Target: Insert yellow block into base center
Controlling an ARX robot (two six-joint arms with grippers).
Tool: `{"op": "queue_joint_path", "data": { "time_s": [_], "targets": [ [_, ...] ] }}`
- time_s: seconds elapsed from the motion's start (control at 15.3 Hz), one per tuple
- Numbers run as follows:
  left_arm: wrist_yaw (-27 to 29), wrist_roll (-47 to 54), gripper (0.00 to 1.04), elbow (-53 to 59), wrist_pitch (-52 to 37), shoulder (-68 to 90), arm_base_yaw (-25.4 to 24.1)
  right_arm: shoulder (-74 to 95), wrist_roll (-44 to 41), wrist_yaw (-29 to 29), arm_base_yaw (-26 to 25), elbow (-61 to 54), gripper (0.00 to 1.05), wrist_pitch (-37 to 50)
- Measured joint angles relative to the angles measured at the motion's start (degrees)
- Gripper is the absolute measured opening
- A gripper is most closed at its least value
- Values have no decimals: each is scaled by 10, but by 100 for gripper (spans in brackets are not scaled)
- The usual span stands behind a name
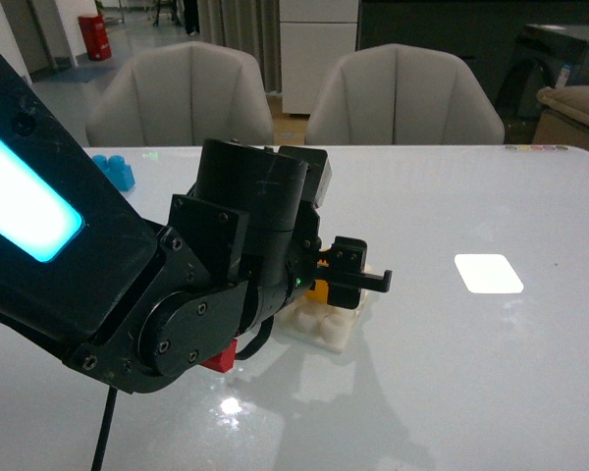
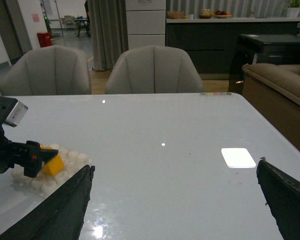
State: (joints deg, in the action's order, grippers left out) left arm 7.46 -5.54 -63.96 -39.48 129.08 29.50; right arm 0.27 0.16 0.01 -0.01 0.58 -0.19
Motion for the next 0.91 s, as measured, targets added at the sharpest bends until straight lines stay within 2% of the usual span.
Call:
{"op": "queue_joint_path", "data": {
  "time_s": [0.26,0.72,0.78,0.91],
  "targets": [
    [-21,-2,59,3,12,0,-19,0,0,0,0,0,98,0],
    [-13,8,59,-4,22,13,-14,0,0,0,0,0,98,0],
    [-12,9,61,-6,25,13,-12,0,0,0,0,0,98,0],
    [-8,10,78,-7,28,13,-13,0,0,0,0,0,98,0]
  ]
}}
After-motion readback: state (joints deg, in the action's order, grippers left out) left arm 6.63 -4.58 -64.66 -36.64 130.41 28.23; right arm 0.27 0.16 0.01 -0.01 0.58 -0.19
